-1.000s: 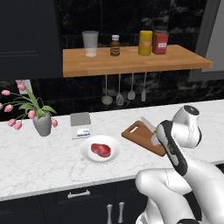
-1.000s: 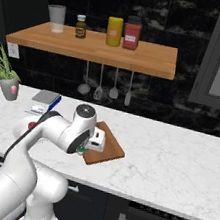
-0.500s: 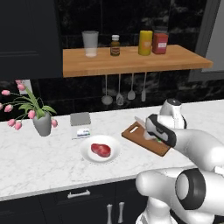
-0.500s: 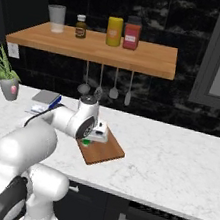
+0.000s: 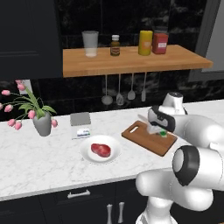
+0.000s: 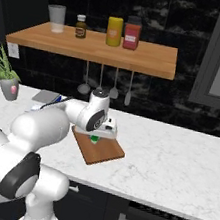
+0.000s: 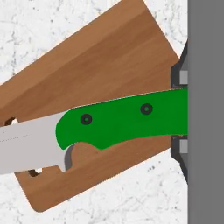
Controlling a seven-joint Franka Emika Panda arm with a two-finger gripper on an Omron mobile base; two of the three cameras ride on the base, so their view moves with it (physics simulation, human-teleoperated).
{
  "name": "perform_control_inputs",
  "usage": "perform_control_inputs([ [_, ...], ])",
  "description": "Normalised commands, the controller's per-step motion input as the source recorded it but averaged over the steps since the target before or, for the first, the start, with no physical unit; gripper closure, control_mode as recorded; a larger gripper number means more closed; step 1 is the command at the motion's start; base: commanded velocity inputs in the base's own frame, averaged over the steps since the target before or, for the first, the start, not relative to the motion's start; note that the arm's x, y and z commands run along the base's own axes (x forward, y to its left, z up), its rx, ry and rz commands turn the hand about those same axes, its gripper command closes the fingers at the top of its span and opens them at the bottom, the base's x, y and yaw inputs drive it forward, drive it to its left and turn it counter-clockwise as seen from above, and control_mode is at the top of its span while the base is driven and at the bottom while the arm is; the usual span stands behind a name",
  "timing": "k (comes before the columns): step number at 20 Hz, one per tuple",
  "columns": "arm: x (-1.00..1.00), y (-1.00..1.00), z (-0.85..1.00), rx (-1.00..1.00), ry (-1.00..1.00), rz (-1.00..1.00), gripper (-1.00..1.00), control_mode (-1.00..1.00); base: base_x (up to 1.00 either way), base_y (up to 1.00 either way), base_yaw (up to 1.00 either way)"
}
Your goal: Pick up the knife from the drawer and place it on the cutting board. Then place the meat from the plate to the cutting board.
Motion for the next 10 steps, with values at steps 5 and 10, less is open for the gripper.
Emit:
perform_control_inputs([
  [5,0.17,-0.30,-0.32,0.00,0.04,0.00,1.00,-1.00,0.00,0.00,0.00],
  [10,0.24,-0.25,-0.48,0.00,0.05,0.00,1.00,-1.00,0.00,0.00,0.00],
])
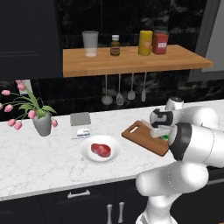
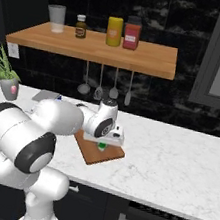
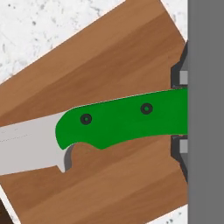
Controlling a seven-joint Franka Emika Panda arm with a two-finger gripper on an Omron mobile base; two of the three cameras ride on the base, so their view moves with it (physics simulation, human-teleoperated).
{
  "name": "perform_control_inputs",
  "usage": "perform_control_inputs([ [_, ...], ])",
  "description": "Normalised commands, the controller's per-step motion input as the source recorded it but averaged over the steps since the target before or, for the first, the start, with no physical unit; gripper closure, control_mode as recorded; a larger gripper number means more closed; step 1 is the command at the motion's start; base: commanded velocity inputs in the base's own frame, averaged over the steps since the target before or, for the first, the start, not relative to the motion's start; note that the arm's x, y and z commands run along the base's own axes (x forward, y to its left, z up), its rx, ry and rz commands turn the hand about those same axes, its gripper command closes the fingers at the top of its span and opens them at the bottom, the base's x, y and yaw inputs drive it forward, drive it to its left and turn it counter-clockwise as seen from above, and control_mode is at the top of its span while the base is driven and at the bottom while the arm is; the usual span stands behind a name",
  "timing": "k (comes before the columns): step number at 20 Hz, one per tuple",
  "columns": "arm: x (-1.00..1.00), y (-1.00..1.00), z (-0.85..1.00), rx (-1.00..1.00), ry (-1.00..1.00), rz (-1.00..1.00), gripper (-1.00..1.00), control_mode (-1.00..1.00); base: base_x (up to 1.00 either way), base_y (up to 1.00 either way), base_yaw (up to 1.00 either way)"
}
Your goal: Pick up the knife from the drawer and place it on the cutting board. Then place the meat from the plate to the cutting board.
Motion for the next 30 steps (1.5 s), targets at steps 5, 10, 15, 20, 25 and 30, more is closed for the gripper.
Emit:
perform_control_inputs([
  [5,0.14,-0.18,-0.33,0.00,0.02,0.00,1.00,-1.00,0.00,0.00,0.00],
  [10,0.19,-0.01,-0.15,0.00,0.00,0.00,1.00,-1.00,0.00,0.00,0.00],
  [15,0.11,0.00,-0.12,0.00,0.00,0.00,1.00,-1.00,0.00,0.00,0.00],
  [20,0.00,0.00,0.00,0.00,0.00,0.00,-1.00,-1.00,0.00,0.00,0.00],
  [25,0.00,0.00,0.00,0.00,0.00,0.00,-1.00,-1.00,0.00,0.00,0.00],
  [30,0.00,0.02,0.02,0.00,0.00,0.00,-1.00,-1.00,0.00,0.00,0.00],
])
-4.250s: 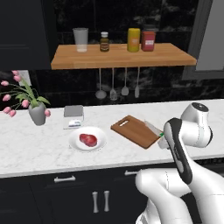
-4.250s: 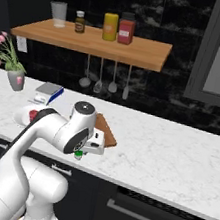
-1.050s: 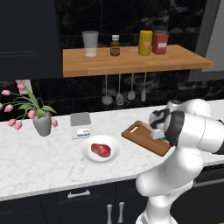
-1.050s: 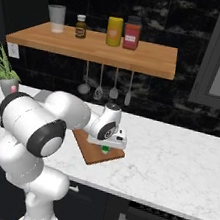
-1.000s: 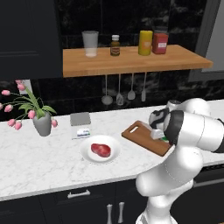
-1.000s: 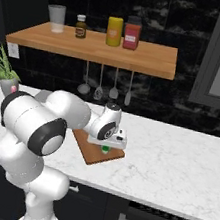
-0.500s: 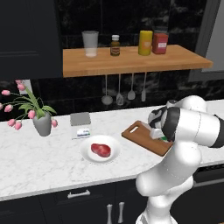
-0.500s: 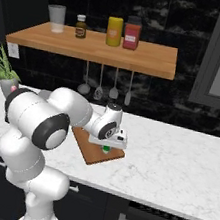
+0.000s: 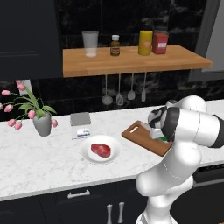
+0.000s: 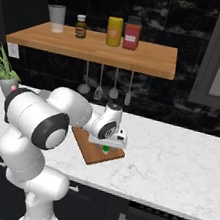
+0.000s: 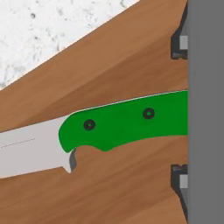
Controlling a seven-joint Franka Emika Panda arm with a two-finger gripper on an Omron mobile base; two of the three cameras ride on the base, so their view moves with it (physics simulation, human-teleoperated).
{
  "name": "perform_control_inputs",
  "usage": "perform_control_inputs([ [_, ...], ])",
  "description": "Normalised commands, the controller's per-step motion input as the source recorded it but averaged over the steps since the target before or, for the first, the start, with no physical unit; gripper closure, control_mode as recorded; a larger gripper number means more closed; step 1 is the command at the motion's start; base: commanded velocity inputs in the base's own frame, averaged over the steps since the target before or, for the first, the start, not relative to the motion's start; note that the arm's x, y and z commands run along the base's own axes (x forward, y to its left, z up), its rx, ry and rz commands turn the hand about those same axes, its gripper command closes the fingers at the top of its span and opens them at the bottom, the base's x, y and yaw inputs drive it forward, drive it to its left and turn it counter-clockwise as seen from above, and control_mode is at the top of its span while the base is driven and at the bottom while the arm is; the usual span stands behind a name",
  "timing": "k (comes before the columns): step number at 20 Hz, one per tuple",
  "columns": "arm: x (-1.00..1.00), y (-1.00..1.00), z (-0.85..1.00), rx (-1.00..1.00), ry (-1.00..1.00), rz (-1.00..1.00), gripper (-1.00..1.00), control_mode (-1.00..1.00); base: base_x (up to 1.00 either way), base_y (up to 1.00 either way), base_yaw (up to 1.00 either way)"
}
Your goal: Pick up the knife from the drawer and place it on the cutting board. Then place the meat from the plate to the cutting board.
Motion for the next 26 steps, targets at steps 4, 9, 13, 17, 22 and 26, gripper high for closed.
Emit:
perform_control_inputs([
  [4,-0.17,0.17,0.38,0.00,-0.04,0.01,-1.00,-1.00,0.00,0.00,0.00],
  [9,-0.50,0.38,0.63,0.00,-0.14,0.04,-1.00,-1.00,0.00,0.00,0.00],
  [13,-0.53,0.72,0.58,0.00,-0.09,0.11,-1.00,-1.00,0.00,0.00,0.00],
  [17,-0.41,0.94,0.42,0.00,-0.03,0.15,-1.00,-1.00,0.00,0.00,0.00],
  [22,-0.28,1.00,0.28,0.00,-0.03,0.16,-1.00,-1.00,0.00,0.00,0.00],
  [26,-0.16,1.00,0.19,0.00,-0.05,0.16,-1.00,-1.00,0.00,0.00,0.00],
])
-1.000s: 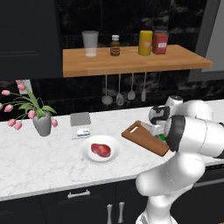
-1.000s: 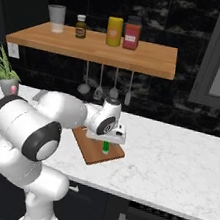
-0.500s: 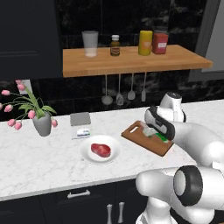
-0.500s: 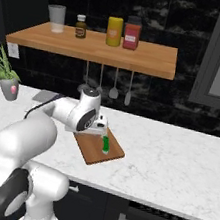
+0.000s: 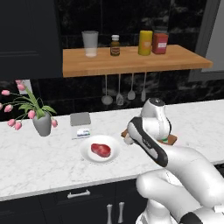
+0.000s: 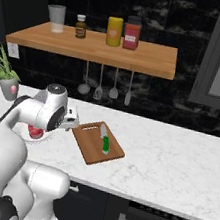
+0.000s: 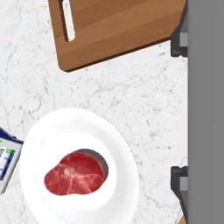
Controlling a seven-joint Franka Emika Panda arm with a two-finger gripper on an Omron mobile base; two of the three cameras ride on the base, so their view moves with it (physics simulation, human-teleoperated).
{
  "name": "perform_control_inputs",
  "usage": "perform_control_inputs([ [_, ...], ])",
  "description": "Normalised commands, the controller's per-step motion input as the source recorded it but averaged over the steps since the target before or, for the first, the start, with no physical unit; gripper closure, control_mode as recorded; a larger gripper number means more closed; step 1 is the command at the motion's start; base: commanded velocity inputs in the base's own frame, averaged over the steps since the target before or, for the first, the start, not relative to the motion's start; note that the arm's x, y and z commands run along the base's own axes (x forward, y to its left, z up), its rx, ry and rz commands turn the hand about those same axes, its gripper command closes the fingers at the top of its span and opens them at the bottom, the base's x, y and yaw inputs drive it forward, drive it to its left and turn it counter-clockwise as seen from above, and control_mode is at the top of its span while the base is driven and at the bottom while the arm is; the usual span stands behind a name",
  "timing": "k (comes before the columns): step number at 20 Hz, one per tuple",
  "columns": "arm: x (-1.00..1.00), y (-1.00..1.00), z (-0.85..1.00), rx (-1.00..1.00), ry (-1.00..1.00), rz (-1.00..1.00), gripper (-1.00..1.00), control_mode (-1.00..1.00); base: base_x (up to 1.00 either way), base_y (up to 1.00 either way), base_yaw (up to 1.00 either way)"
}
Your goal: Pick up the knife from the drawer and place it on the cutting board. Then place the meat from the plate to the cutting board.
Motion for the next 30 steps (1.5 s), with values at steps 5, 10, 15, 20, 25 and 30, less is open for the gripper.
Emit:
perform_control_inputs([
  [5,-0.08,1.00,0.08,0.00,-0.01,0.15,-1.00,-1.00,0.00,0.00,0.00],
  [10,0.00,1.00,0.04,0.00,0.00,0.11,-1.00,-1.00,0.00,0.00,0.00],
  [15,0.14,0.64,0.00,-0.06,0.00,0.00,-1.00,-1.00,0.00,0.00,0.00],
  [20,0.51,0.22,0.07,-0.15,0.04,-0.01,-1.00,-1.00,0.00,0.00,0.00],
  [25,0.40,0.00,0.15,-0.10,0.06,-0.02,-1.00,-1.00,0.00,0.00,0.00],
  [30,0.33,0.00,0.00,-0.02,0.07,0.00,-1.00,-1.00,0.00,0.00,0.00],
])
